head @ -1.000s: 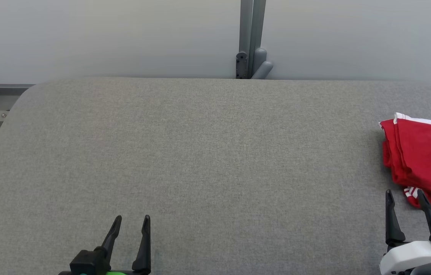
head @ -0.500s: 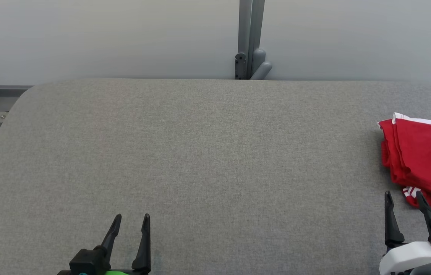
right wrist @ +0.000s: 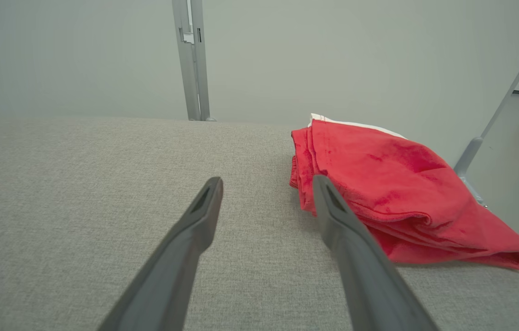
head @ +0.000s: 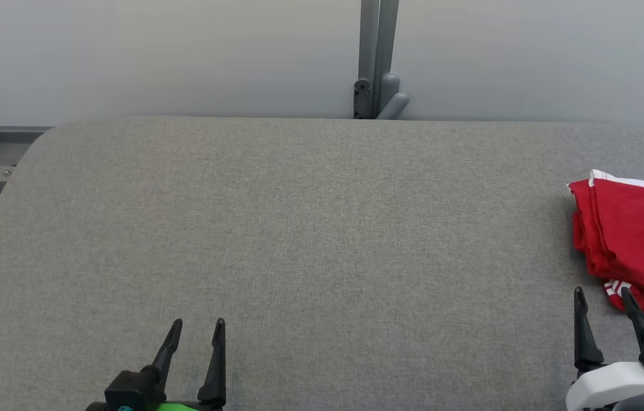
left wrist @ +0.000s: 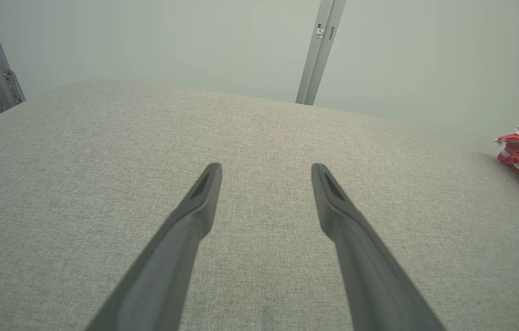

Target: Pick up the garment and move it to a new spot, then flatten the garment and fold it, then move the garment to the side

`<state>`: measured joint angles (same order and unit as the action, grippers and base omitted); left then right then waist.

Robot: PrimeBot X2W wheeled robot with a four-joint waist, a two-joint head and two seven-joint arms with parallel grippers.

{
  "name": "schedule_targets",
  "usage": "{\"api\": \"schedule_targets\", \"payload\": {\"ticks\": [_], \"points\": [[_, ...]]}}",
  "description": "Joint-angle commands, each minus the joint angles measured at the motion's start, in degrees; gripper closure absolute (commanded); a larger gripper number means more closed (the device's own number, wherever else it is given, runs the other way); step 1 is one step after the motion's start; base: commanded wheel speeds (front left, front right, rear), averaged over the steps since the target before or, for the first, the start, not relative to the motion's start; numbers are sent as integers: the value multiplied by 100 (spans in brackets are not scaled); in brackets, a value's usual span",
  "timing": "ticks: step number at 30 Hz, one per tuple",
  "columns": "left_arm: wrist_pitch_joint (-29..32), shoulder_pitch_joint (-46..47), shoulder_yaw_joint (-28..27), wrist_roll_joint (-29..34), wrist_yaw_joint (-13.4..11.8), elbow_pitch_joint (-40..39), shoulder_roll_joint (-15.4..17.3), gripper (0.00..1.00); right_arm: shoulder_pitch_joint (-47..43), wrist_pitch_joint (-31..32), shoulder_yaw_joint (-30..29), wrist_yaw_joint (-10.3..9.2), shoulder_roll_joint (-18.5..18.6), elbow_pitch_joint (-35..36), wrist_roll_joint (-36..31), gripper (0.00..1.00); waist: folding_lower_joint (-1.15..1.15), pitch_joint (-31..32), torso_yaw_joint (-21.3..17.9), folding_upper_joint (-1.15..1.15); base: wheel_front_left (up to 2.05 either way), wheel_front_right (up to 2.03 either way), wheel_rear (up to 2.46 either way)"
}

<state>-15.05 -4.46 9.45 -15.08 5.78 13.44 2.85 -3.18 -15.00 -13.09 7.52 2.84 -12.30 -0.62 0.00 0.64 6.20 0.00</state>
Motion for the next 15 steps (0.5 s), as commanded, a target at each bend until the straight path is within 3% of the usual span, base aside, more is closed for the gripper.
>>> {"api": "schedule_targets", "payload": {"ticks": [1, 15], "points": [[-14, 63, -1, -27, -10, 16, 13, 0, 43, -22, 2, -7, 13, -12, 9, 0, 0, 4, 1, 0, 0, 0, 0], [-1, 17, 19, -1, -5, 9, 0, 0, 9, 0, 11, 0, 0, -9, 5, 0, 0, 31, -27, 0, 0, 0, 0]]}}
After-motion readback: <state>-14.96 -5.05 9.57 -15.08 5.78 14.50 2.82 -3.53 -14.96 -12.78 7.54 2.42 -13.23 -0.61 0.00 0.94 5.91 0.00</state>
